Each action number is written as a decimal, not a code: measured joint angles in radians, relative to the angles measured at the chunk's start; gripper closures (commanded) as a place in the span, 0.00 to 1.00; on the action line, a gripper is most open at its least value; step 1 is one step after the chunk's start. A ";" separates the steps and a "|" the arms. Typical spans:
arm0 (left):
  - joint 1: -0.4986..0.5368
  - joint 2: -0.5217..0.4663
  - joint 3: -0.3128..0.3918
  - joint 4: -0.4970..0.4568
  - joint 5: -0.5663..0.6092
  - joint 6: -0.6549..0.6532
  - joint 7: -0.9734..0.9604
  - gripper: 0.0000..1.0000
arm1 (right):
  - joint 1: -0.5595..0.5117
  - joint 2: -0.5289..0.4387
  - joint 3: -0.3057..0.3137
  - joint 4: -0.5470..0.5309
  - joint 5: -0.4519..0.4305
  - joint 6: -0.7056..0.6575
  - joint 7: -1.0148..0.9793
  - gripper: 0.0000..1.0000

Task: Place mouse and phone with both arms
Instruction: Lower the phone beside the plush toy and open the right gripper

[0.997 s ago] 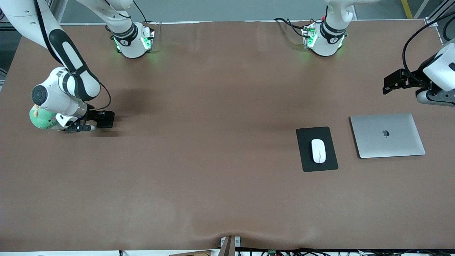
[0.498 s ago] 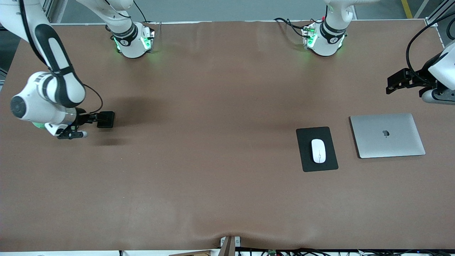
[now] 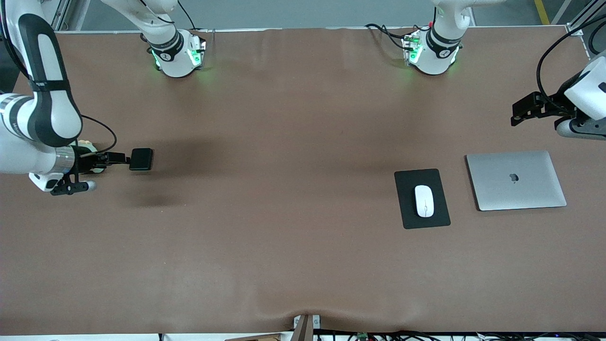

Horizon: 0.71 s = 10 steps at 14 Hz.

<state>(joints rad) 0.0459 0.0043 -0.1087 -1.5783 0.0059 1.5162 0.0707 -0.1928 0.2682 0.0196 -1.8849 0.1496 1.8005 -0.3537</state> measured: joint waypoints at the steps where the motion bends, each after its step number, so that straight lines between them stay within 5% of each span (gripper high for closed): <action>1: 0.000 -0.001 -0.001 -0.004 0.000 0.000 -0.003 0.00 | 0.013 0.001 0.001 0.039 0.000 -0.036 0.000 0.00; 5: 0.000 -0.026 -0.001 -0.052 0.000 0.048 -0.020 0.00 | 0.049 0.037 0.002 0.180 0.000 -0.073 0.000 0.00; 10: 0.007 -0.034 0.000 -0.070 0.000 0.086 -0.024 0.00 | 0.069 0.113 -0.015 0.479 0.000 -0.297 0.000 0.00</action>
<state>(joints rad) 0.0528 -0.0295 -0.1083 -1.6486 0.0059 1.6021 0.0466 -0.1236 0.3814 0.0043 -1.4063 0.1497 1.5032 -0.3536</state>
